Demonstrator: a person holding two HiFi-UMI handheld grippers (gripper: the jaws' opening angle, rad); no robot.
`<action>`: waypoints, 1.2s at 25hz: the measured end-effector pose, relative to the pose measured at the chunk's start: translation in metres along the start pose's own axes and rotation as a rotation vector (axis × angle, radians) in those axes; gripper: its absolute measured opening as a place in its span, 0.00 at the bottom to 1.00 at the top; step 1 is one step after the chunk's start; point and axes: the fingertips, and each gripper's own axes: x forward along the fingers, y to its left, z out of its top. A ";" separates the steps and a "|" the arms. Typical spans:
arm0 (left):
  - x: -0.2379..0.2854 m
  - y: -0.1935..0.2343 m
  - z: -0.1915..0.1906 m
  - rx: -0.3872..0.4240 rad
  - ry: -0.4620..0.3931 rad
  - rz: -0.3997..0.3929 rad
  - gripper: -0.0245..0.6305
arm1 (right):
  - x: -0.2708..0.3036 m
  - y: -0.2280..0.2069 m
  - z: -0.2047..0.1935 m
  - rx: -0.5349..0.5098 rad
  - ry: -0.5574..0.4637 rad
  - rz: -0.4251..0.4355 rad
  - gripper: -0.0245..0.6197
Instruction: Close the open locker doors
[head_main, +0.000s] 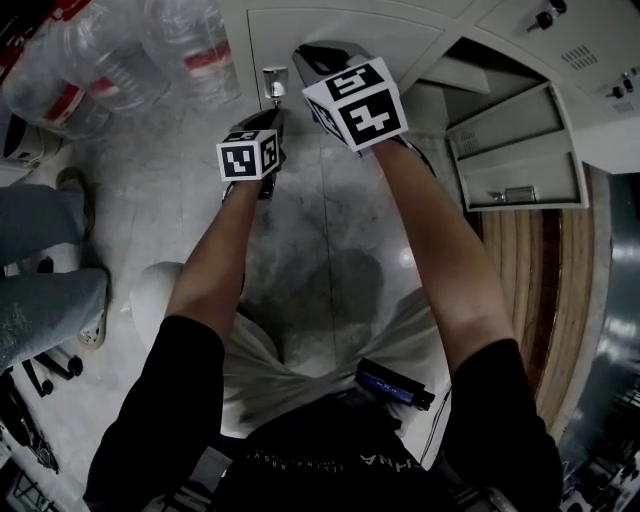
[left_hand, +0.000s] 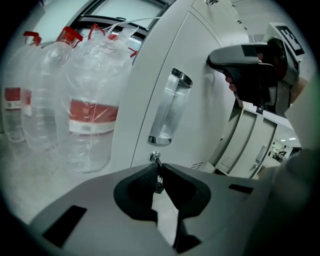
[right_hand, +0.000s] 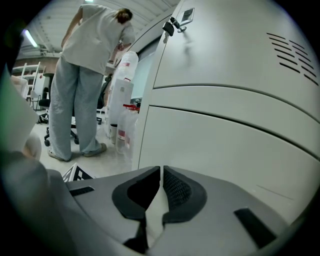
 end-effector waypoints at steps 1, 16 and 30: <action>0.001 0.000 -0.001 0.002 0.003 -0.003 0.10 | 0.000 0.000 0.000 0.001 0.001 0.000 0.11; -0.013 -0.008 0.000 0.060 0.081 -0.018 0.14 | -0.001 0.003 0.006 -0.001 0.009 -0.011 0.11; -0.071 -0.030 0.040 0.206 0.078 -0.006 0.25 | -0.013 0.002 0.007 0.032 0.003 -0.002 0.11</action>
